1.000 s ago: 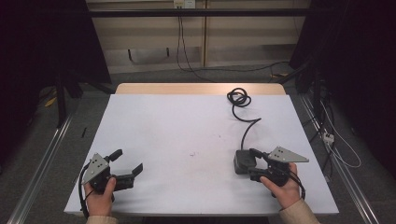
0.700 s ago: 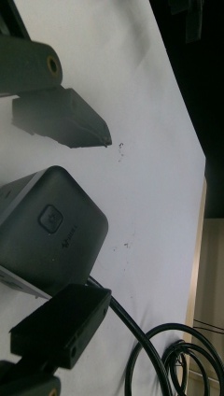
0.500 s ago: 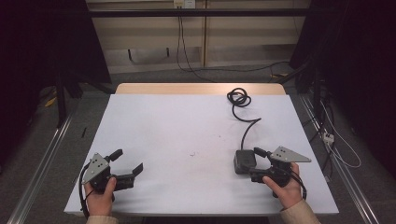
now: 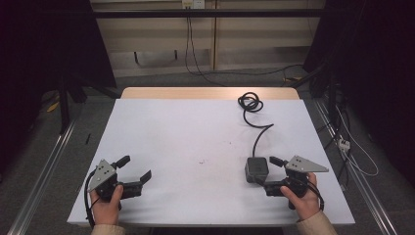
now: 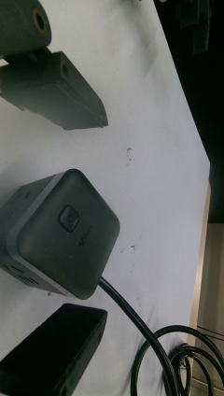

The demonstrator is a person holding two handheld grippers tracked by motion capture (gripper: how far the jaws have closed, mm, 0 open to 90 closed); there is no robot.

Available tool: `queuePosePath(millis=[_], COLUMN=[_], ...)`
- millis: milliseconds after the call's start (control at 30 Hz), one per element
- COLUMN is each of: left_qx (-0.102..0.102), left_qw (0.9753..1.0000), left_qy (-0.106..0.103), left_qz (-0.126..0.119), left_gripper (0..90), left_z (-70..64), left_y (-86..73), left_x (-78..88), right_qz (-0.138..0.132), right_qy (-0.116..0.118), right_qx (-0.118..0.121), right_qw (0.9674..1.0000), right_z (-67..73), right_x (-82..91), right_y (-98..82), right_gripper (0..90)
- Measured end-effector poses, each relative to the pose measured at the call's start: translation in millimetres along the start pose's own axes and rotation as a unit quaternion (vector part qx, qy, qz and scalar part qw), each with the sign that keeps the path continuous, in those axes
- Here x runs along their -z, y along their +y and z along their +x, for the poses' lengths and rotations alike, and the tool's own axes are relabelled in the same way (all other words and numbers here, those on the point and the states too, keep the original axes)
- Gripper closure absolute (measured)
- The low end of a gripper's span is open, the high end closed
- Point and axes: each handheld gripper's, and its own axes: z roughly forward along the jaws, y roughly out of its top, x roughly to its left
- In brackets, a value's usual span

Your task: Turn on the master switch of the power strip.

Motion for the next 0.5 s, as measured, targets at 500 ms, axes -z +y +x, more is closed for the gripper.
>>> queuePosePath(millis=[500], left_qx=[-0.001], left_qw=[1.0000], left_qy=[-0.002], left_qz=[0.001], left_gripper=[4.3], left_z=[-0.4], left_y=[0.6], left_x=[-0.8], right_qz=[0.003], right_qy=[0.002], right_qx=[0.004], right_qw=[1.0000], right_z=[-6.0], right_x=[8.1], right_y=[-3.7], right_gripper=[4.9])
